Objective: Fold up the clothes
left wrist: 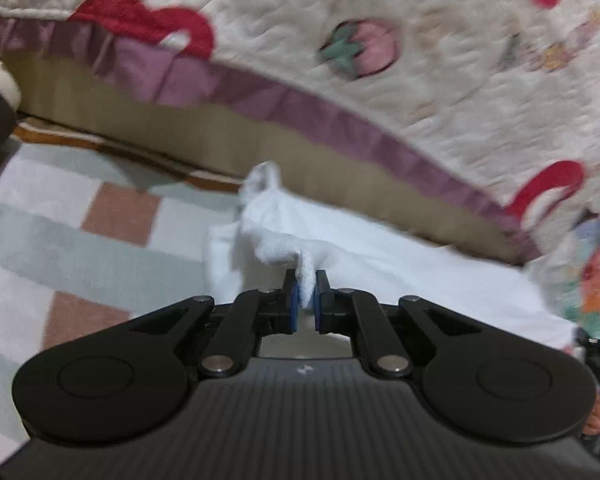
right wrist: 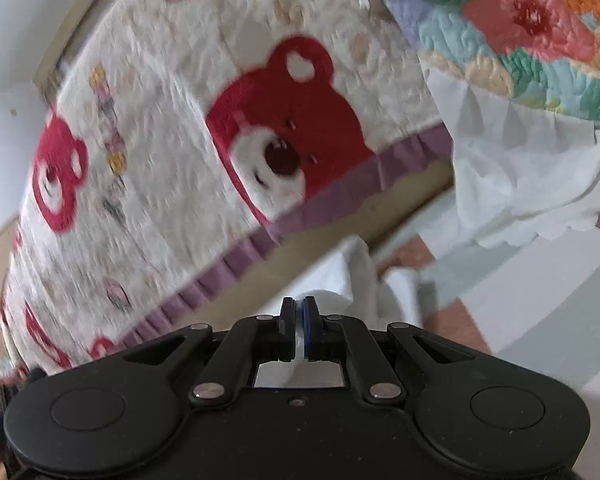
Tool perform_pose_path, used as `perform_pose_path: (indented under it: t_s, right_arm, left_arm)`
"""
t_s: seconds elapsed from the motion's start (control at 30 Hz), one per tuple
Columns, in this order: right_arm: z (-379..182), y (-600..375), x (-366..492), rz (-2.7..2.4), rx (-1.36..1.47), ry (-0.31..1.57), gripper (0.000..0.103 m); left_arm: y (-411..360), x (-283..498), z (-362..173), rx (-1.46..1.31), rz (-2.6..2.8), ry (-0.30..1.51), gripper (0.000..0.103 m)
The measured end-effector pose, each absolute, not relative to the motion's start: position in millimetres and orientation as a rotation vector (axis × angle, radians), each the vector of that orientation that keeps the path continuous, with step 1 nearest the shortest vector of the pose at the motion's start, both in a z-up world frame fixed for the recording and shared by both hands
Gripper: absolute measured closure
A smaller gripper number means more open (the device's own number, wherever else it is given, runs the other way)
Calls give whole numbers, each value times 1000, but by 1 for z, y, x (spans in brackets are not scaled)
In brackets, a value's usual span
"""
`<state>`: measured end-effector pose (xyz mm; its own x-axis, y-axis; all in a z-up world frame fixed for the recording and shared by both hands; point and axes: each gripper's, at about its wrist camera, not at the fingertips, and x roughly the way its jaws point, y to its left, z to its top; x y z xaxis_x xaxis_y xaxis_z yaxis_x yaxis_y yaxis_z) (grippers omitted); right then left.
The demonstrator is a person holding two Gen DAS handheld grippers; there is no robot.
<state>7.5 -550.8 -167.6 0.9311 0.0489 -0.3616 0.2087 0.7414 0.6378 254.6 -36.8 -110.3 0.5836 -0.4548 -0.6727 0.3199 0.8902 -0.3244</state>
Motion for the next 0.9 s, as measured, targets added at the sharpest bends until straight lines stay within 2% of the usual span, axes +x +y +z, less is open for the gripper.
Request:
perform_pose_path:
  t_s: [0.07,0.17,0.37,0.4,0.5,0.6,0.67,0.7,0.73,0.8,0.9]
  right_arm:
    - [-185,-555,11,-128,758,467,97]
    - [-181,-550,13,-124,700,486,97]
    - [-171,-547,15,-135,658,516,97]
    - [-169,-546,17,-146,639,527,98]
    - [-174,-537,22,-233,525,590,99]
    - [-179,-538,21,-255,544,609,98]
    - [-175,-542,19,-253,571,598,91]
    - [-176,-544,18,-258,596,597,87]
    - [-177,-547,17,-268,629,600,72]
    - [-183,-554,14,-269,719,598,58]
    - [-198,-565,9,-240,919,570,57]
  left_arm:
    - [-39,252,-122,-137,-426,841,96]
    - [-42,248,-139,-98,-391,850,95]
    - [-29,246,-128,-120,-351,850,93]
    - [-27,243,-125,-108,-331,835,90]
    - [-30,232,-124,79,-228,791,88]
    - [-25,226,-127,97,-197,825,88]
    - [-12,224,-128,-55,-225,869,85]
    - [-3,224,-130,-182,-249,893,81]
    - [5,223,-134,-301,-275,911,77]
    - [18,220,-146,-553,-363,941,74]
    - [19,218,-163,-745,-419,968,70]
